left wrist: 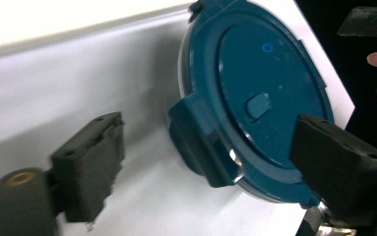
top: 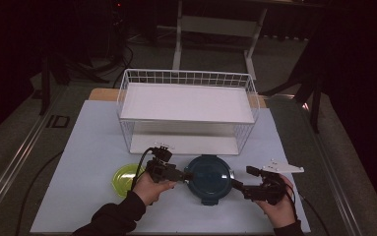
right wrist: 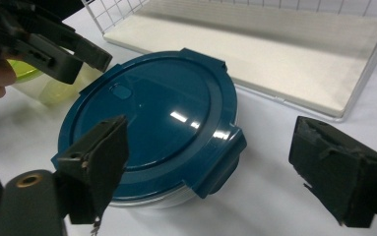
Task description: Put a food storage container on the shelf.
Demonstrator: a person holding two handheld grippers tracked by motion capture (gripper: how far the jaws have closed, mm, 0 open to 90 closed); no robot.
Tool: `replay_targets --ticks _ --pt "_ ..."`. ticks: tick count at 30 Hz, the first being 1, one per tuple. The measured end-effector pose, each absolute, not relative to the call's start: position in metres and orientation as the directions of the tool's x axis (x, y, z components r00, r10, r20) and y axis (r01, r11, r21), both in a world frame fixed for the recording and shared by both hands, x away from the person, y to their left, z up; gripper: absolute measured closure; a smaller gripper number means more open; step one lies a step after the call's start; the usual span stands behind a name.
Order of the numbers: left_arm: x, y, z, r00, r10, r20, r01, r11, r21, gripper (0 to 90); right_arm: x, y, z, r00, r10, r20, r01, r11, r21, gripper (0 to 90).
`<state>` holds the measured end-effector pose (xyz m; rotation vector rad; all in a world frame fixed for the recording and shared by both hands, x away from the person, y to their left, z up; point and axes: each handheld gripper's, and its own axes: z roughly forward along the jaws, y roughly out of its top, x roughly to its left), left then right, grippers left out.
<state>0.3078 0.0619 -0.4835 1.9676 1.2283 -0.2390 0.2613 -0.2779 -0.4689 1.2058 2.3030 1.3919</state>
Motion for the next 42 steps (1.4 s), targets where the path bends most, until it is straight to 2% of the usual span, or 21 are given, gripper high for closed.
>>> replay_targets --ticks 4,5,7,10,19,25,31,38,42 --pt "0.309 0.063 -0.485 0.495 0.672 -0.551 0.84 -0.207 0.502 24.7 0.265 -0.279 -0.471 -0.639 0.718 0.276 0.575 0.207 0.791 18.2" --pt "0.31 0.064 -0.486 0.477 0.666 -0.573 0.853 -0.195 0.484 24.7 0.266 -0.279 -0.471 -0.634 0.719 0.284 0.583 0.203 0.787 18.9" --pt "0.312 0.065 -0.489 0.442 0.651 -0.617 0.876 -0.167 0.452 32.2 0.27 -0.28 -0.473 -0.616 0.712 0.336 0.623 0.18 0.761 22.4" --pt "0.313 0.065 -0.491 0.427 0.648 -0.631 0.886 -0.162 0.434 36.8 0.275 -0.281 -0.475 -0.585 0.697 0.414 0.685 0.151 0.713 25.0" --pt "0.315 0.065 -0.498 0.389 0.632 -0.671 0.911 -0.154 0.383 46.1 0.288 -0.285 -0.486 -0.441 0.685 0.58 0.825 0.056 0.562 41.6" --pt "0.316 0.064 -0.5 0.352 0.617 -0.704 0.926 -0.123 0.356 51.3 0.294 -0.288 -0.491 -0.364 0.668 0.649 0.88 0.019 0.474 42.4" --pt "0.316 0.064 -0.502 0.336 0.607 -0.72 0.934 -0.114 0.339 52.1 0.299 -0.29 -0.5 -0.286 0.615 0.735 0.927 -0.016 0.374 45.7" --pt "0.317 0.064 -0.503 0.309 0.604 -0.734 0.944 -0.103 0.313 51.8 0.303 -0.289 -0.508 -0.219 0.604 0.766 0.954 -0.031 0.297 49.1" --pt "0.317 0.065 -0.506 0.284 0.605 -0.744 0.952 -0.088 0.293 47.8 0.305 -0.288 -0.509 -0.194 0.598 0.778 0.963 -0.035 0.266 48.7"
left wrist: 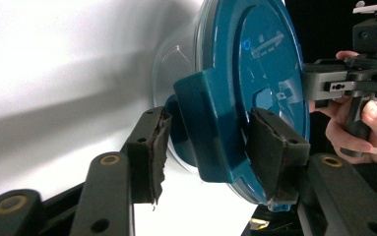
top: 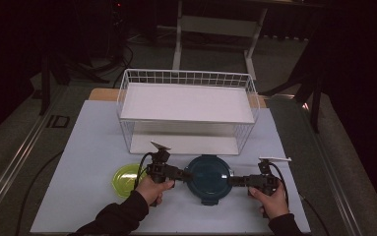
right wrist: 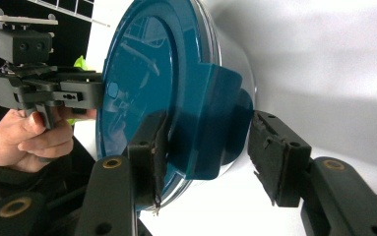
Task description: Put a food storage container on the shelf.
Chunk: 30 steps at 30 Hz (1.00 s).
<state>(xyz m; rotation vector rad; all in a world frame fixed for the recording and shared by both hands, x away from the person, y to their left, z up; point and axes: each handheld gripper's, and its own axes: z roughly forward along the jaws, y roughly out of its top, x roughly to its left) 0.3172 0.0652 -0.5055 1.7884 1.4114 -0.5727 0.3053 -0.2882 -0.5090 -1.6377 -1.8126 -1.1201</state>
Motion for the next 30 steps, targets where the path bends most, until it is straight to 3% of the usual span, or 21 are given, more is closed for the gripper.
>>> replay_targets --ticks 8,17,30 --pt "0.322 0.07 -0.514 0.244 0.541 -0.805 0.967 -0.078 0.241 49.2 0.309 -0.289 -0.51 -0.155 0.582 0.798 0.976 -0.036 0.216 51.1" --pt "0.32 0.072 -0.513 0.19 0.545 -0.817 0.98 -0.058 0.19 52.2 0.306 -0.287 -0.506 -0.17 0.596 0.785 0.973 -0.027 0.231 51.9" --pt "0.305 0.069 -0.503 0.255 0.549 -0.796 0.964 -0.079 0.254 55.9 0.298 -0.288 -0.5 -0.222 0.599 0.77 0.961 0.001 0.276 54.7"
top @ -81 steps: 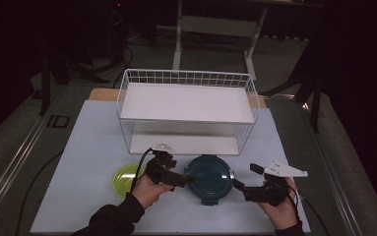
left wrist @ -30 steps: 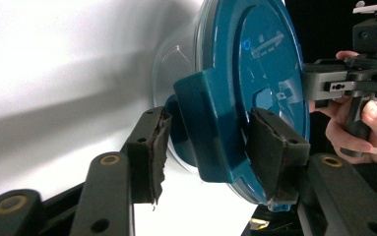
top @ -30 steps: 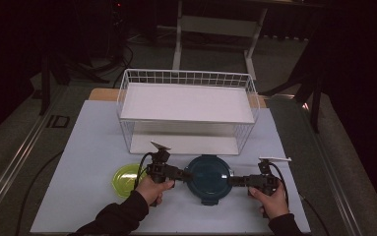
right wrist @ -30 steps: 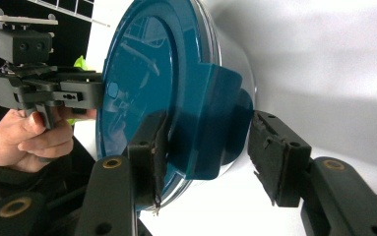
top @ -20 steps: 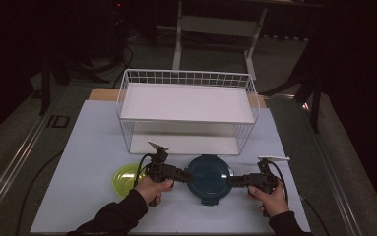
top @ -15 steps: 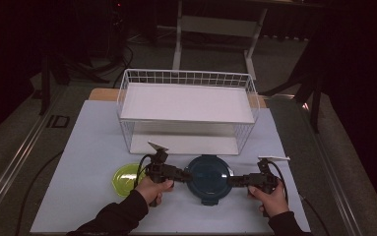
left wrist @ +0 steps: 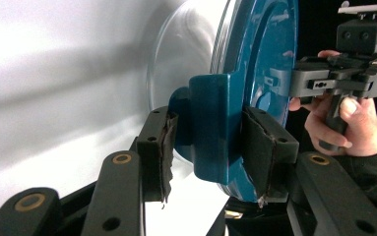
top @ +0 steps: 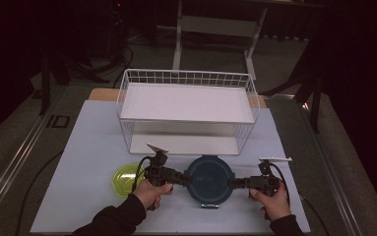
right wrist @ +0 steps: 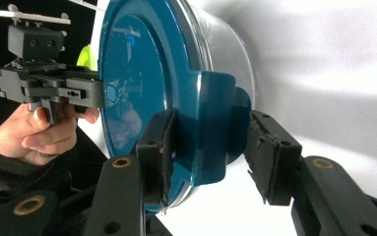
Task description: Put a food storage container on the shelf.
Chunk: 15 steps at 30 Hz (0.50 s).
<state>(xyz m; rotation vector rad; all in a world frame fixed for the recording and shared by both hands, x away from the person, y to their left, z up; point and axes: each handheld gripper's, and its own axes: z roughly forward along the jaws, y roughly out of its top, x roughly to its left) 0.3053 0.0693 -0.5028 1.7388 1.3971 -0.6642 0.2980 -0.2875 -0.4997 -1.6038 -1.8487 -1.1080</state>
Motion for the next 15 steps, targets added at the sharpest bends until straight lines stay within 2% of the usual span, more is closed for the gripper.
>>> replay_targets --ticks 9,15 --pt "0.302 0.07 -0.493 0.279 0.559 -0.781 0.957 -0.089 0.277 56.3 0.294 -0.287 -0.497 -0.24 0.597 0.765 0.956 0.008 0.293 54.9" --pt "0.301 0.071 -0.48 0.315 0.547 -0.775 0.945 -0.1 0.313 56.4 0.294 -0.286 -0.483 -0.269 0.601 0.753 0.945 0.012 0.328 54.9"
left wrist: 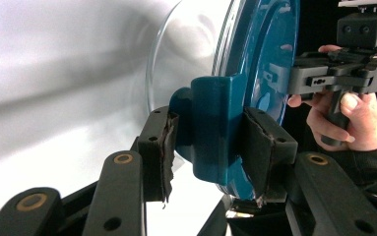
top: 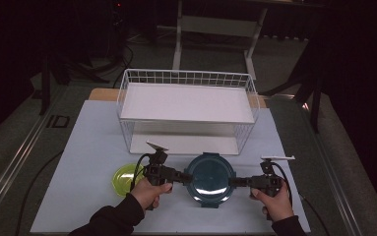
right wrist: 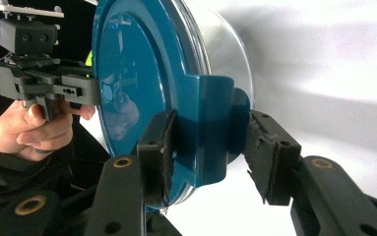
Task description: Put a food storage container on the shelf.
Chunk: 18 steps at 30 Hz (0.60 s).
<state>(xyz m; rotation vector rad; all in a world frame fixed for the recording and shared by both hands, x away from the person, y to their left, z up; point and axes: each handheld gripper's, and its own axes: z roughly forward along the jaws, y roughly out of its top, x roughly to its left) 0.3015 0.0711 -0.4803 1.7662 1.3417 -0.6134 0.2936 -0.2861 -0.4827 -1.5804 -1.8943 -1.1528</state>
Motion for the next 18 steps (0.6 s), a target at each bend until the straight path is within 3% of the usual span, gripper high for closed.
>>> replay_targets --ticks 18 --pt "0.303 0.08 -0.43 0.385 0.539 -0.749 0.909 -0.084 0.408 56.5 0.301 -0.279 -0.429 -0.356 0.594 0.721 0.908 0.038 0.417 55.0"
